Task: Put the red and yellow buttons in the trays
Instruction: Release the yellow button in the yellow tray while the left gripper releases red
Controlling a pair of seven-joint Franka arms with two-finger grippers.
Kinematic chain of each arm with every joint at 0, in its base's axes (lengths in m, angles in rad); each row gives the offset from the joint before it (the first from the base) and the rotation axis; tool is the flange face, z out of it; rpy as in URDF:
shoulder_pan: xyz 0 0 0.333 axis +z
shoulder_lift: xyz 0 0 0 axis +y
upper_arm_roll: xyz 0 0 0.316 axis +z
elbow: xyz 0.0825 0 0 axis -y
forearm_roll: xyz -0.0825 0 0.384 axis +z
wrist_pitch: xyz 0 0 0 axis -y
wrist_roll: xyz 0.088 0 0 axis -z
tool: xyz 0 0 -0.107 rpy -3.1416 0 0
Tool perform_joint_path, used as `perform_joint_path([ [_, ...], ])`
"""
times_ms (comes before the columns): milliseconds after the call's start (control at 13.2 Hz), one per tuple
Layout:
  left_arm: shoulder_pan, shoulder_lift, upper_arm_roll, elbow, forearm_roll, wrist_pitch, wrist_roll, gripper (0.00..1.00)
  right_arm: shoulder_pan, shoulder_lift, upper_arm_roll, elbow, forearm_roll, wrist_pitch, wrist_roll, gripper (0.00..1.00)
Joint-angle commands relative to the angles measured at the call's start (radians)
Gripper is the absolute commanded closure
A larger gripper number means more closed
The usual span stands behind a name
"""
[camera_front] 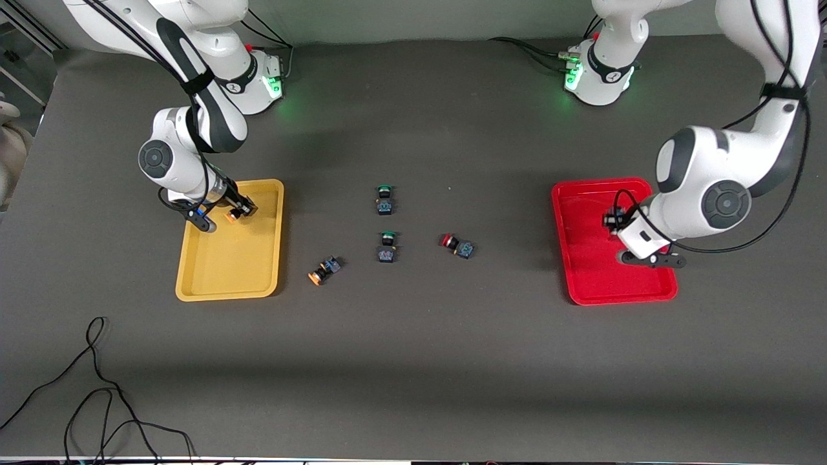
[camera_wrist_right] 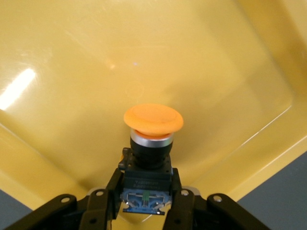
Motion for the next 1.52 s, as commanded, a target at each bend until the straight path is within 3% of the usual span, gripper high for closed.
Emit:
perform_joint_path([
  [0, -0.008, 0.022, 0.005, -0.110, 0.026, 0.189, -0.007, 1.00, 0.003, 0.009, -0.011, 0.006, 0.019, -0.001, -0.034, 0.73],
  [76, -0.011, 0.035, 0.010, -0.119, 0.029, 0.222, -0.007, 1.00, 0.001, 0.011, -0.011, 0.007, 0.019, -0.001, -0.034, 0.20],
  [152, -0.012, 0.056, 0.013, -0.119, 0.033, 0.242, -0.018, 1.00, 0.001, 0.009, -0.011, 0.009, 0.019, -0.001, -0.032, 0.00],
  [456, -0.011, 0.136, 0.015, -0.110, 0.158, 0.348, -0.179, 1.00, 0.001, 0.000, -0.011, 0.051, 0.019, -0.047, -0.022, 0.00],
  [532, -0.009, 0.131, 0.015, -0.105, 0.161, 0.333, -0.175, 0.89, 0.001, -0.003, -0.011, 0.093, 0.019, -0.091, -0.018, 0.00],
  [608, -0.009, 0.125, 0.015, -0.089, 0.161, 0.305, -0.173, 0.15, 0.001, -0.006, -0.011, 0.151, 0.019, -0.157, -0.014, 0.00],
  [684, -0.015, 0.111, 0.013, -0.051, 0.161, 0.224, -0.178, 0.01, 0.001, -0.009, -0.011, 0.220, 0.019, -0.240, -0.009, 0.00],
  [836, -0.023, 0.076, 0.004, 0.058, 0.152, -0.001, -0.182, 0.00, 0.001, 0.001, -0.011, 0.379, 0.019, -0.382, -0.008, 0.00],
  [988, -0.022, 0.053, -0.040, 0.152, 0.097, -0.147, -0.190, 0.00, 0.001, 0.039, -0.010, 0.565, 0.017, -0.508, -0.002, 0.00],
  [1292, -0.063, 0.054, -0.140, 0.267, 0.029, -0.180, -0.461, 0.00, 0.009, 0.203, 0.010, 0.954, 0.017, -0.671, 0.067, 0.00],
  [1444, -0.158, 0.088, -0.153, 0.331, 0.029, -0.169, -0.587, 0.00, 0.011, 0.271, 0.097, 1.076, 0.019, -0.684, 0.205, 0.00],
])
